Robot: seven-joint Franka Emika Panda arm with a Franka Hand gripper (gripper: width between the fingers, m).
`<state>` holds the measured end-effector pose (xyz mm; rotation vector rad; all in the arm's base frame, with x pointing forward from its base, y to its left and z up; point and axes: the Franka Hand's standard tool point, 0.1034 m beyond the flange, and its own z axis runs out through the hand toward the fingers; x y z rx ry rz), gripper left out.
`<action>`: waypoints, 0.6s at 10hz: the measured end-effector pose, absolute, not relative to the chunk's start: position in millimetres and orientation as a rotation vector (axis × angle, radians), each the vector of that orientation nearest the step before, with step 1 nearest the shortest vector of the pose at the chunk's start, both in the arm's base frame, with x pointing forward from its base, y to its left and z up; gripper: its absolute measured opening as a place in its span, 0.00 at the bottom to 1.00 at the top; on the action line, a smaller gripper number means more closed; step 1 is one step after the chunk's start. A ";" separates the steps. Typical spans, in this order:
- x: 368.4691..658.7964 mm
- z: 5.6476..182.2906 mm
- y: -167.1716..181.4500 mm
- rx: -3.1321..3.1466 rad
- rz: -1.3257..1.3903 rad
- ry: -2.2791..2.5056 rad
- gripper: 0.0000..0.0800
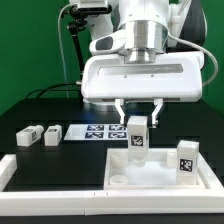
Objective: Assemble square table
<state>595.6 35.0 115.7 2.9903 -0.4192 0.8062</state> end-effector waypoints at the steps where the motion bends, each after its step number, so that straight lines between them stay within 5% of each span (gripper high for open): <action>1: 595.5 115.6 35.1 2.990 0.806 -0.417 0.37; 6: 597.7 108.4 27.7 2.965 0.831 -0.383 0.37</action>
Offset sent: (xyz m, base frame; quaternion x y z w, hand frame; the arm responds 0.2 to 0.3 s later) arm 0.0000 0.0000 0.0000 0.0000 0.0000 0.0000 1.0000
